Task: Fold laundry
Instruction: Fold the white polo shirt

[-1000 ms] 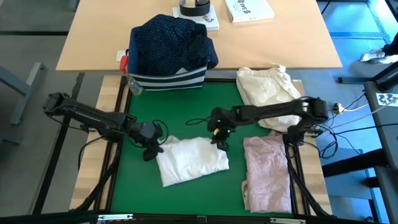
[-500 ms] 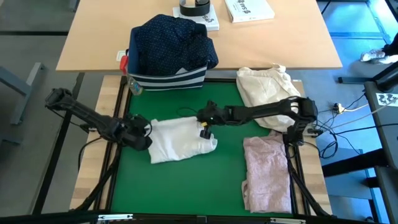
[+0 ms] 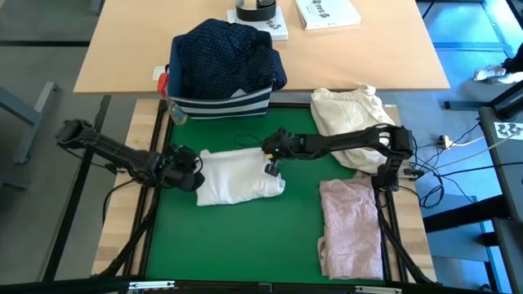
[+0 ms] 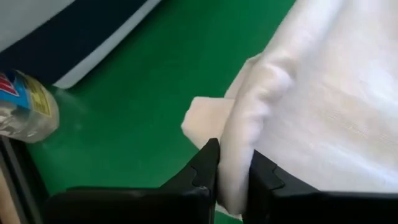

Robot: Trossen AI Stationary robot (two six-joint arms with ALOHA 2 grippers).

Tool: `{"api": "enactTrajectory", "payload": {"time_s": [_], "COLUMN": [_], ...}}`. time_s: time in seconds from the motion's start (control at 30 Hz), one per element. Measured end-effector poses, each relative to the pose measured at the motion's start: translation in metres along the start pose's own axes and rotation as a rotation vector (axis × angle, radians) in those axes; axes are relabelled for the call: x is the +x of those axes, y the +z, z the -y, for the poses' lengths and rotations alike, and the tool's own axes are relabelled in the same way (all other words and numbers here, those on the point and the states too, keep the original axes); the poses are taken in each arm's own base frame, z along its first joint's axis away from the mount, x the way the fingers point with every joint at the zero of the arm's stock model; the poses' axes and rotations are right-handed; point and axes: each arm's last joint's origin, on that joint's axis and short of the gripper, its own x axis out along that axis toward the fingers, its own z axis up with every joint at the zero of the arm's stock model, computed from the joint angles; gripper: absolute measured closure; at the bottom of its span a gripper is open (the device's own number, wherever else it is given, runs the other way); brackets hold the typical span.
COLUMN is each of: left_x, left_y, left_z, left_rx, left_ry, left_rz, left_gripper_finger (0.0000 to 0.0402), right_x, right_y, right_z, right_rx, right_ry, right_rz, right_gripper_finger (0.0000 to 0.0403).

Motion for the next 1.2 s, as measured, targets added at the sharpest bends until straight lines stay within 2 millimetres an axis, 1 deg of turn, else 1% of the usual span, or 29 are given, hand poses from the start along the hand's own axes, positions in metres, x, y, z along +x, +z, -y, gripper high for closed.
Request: {"api": "enactTrajectory", "payload": {"time_s": [0.1,0.23,0.3,0.33,0.4,0.47,0.53,0.6,0.67,0.73,0.8,0.9,1.03,1.13,1.2], "left_x": [0.003,0.006,0.005,0.002,-0.008,-0.023,-0.038,-0.046,-0.047,-0.041,-0.03,-0.007,0.022,0.04,0.046], "left_y": [0.001,0.001,0.004,0.007,0.021,0.039,0.057,0.069,0.073,0.067,0.054,0.022,-0.016,-0.044,-0.056], "left_z": [-0.002,-0.005,-0.006,-0.007,-0.007,-0.005,-0.001,0.007,0.018,0.027,0.035,0.039,0.037,0.027,0.022], "left_rx": [0.024,0.045,0.049,0.05,0.031,0.009,-0.009,-0.018,-0.02,0.001,0.006,0.028,0.052,0.089,0.071], "left_ry": [0.009,-0.014,-0.046,-0.062,-0.107,-0.159,-0.238,-0.336,-0.438,-0.525,-0.584,-0.6,-0.59,-0.54,-0.532], "left_rz": [-0.028,-0.111,-0.174,-0.203,-0.24,-0.226,-0.155,-0.067,0.006,0.023,0.011,-0.052,-0.078,-0.126,-0.155], "left_gripper_finger": [0.0341,0.0308,0.0293,0.0287,0.0279,0.0274,0.0273,0.0273,0.0273,0.0273,0.0273,0.0273,0.0273,0.0273,0.0273], "right_x": [0.003,0.004,-0.003,-0.008,-0.024,-0.042,-0.057,-0.066,-0.068,-0.063,-0.053,-0.038,-0.02,-0.006,-0.001], "right_y": [-0.003,-0.005,-0.004,0.0,0.012,0.024,0.037,0.046,0.051,0.046,0.033,0.006,-0.03,-0.065,-0.082], "right_z": [0.003,0.007,0.01,0.011,0.016,0.017,0.015,0.005,-0.012,-0.032,-0.05,-0.068,-0.07,-0.065,-0.063], "right_rx": [0.034,0.064,0.057,0.055,0.053,0.049,0.058,0.056,0.029,-0.005,-0.029,-0.023,0.012,0.027,0.022], "right_ry": [-0.061,-0.073,-0.07,-0.064,-0.048,0.015,0.121,0.28,0.418,0.493,0.521,0.477,0.355,0.303,0.289], "right_rz": [-0.019,-0.048,-0.079,-0.087,-0.107,-0.122,-0.075,0.005,0.104,0.15,0.174,0.162,0.218,0.148,0.113], "right_gripper_finger": [0.0346,0.0295,0.0269,0.0258,0.0239,0.0225,0.0216,0.0212,0.021,0.021,0.021,0.021,0.021,0.021,0.021]}}
